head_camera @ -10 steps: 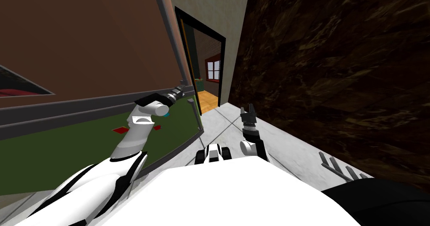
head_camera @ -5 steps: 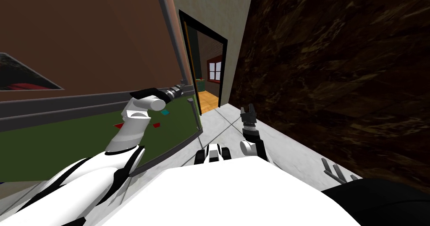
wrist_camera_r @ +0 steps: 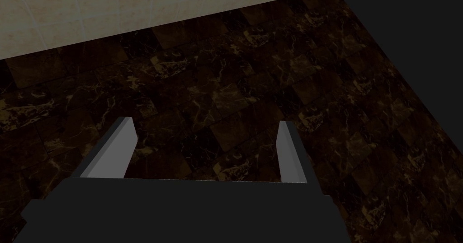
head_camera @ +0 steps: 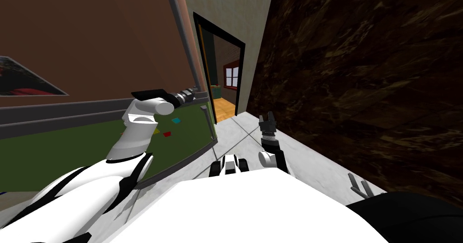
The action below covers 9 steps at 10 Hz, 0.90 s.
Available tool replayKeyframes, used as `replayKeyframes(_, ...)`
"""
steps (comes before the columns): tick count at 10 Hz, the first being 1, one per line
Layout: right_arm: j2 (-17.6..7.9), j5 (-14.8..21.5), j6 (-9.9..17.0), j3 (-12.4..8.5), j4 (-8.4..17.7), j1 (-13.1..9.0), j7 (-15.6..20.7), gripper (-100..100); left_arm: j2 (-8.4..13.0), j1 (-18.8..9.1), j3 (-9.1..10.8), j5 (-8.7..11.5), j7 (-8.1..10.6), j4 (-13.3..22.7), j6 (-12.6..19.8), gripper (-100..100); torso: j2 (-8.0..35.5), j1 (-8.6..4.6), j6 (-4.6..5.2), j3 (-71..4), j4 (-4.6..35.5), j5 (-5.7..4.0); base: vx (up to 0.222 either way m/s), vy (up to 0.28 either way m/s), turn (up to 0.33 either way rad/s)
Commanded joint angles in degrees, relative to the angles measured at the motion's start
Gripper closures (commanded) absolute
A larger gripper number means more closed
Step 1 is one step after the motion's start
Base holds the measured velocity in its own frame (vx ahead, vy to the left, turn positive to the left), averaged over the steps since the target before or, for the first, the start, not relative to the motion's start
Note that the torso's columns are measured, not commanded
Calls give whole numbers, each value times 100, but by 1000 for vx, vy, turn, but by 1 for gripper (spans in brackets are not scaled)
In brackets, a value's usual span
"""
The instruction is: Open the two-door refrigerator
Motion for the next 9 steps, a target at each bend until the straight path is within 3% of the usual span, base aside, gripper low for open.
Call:
replayKeyframes(1, 0, 0, 0, 0, 0, 0, 0, 0, 8, -78, -21, -15, -25, 42, 58, -100, -7, -1, 8, -5, 0, -3, -12, -2, 68)
replayKeyframes(2, -1, 0, 0, 0, 0, 0, 0, 0, 12, -59, -22, -23, -25, 58, 87, -100, 4, 9, -1, 6, -15, 9, -18, 13, 54)
replayKeyframes(3, 0, 0, 0, 0, 0, 0, 0, 0, 18, -44, -14, -25, -24, 64, 93, 100, 14, 28, -18, 19, -30, 28, -10, 10, 20)
replayKeyframes(6, -1, 0, 0, -1, 0, -4, 0, 0, -73, -53, -104, 499, -307, -159, 134, 100, 105, 129, -69, 84, -19, 80, -264, 84, -29)
replayKeyframes(9, -2, 0, 1, -1, 1, -5, 0, 0, -168, -53, -203, 1023, -590, -372, 183, 100, 71, 97, -71, 66, -22, 68, -383, 131, -27)
